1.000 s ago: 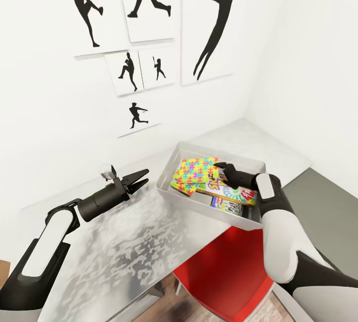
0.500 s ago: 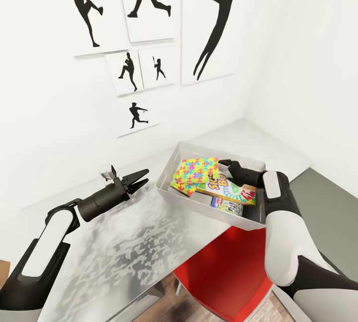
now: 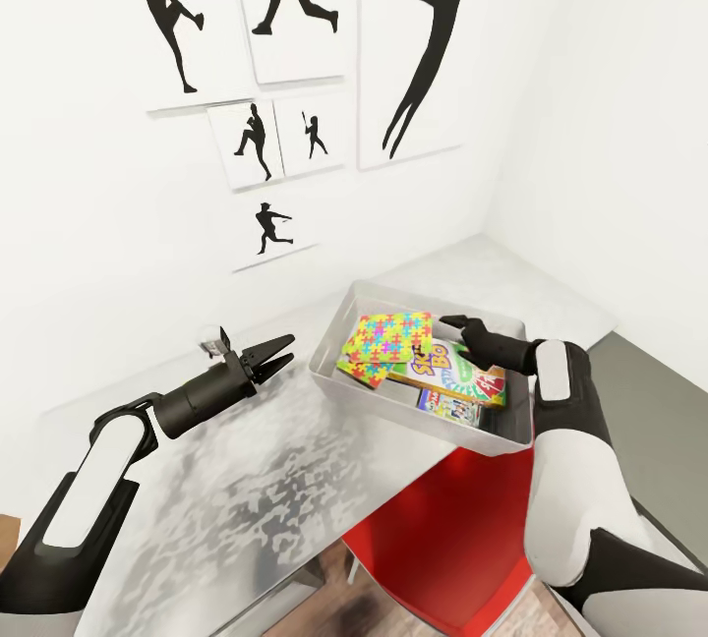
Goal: Put all the toys in the child's room - the three board games (two on the bed and one on the table), the two jigsaw puzzles on the table, and the tennis ball on the table - inside the toy box on the table in the child's room.
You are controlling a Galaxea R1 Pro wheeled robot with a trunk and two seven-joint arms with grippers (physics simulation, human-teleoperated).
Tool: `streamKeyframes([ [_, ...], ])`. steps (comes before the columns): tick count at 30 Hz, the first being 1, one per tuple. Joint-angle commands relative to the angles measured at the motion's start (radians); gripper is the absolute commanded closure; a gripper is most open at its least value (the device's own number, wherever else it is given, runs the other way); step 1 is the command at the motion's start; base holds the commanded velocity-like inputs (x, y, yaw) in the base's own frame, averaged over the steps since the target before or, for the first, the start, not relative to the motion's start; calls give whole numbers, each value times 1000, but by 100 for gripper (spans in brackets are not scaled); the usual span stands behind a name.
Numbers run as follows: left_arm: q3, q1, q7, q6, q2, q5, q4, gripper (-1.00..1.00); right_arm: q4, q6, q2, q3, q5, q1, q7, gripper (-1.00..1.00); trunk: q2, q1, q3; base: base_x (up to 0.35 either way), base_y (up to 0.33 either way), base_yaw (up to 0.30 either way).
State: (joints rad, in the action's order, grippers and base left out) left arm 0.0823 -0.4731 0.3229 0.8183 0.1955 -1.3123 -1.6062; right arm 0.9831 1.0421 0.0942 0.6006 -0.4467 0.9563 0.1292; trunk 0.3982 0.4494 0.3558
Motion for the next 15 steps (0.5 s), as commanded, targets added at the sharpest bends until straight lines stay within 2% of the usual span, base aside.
streamKeyframes([
  [1, 0, -1, 2, 2, 1, 0, 0, -100, 12, 5, 1, 5, 5, -6, 10, -100, 2, 1, 2, 0, 0, 0],
  [6, 0, -1, 2, 2, 1, 0, 0, -100, 64, 5, 1, 5, -8, -30, 9, -100, 2, 1, 2, 0, 0, 0],
  [10, 2, -1, 2, 2, 1, -1, 0, -100, 196, 5, 1, 4, -18, -97, 10, -100, 2, 1, 2, 0, 0, 0],
  [11, 2, -1, 2, 2, 1, -1, 0, -100, 196, 5, 1, 4, -18, -97, 10, -100, 2, 1, 2, 0, 0, 0],
  [14, 11, -3, 2, 2, 1, -1, 0, -100, 335, 5, 1, -1, -32, -174, 12, -100, 2, 1, 2, 0, 0, 0],
  [15, 11, -3, 2, 2, 1, -1, 0, -100, 335, 5, 1, -1, -32, -174, 12, -100, 2, 1, 2, 0, 0, 0],
])
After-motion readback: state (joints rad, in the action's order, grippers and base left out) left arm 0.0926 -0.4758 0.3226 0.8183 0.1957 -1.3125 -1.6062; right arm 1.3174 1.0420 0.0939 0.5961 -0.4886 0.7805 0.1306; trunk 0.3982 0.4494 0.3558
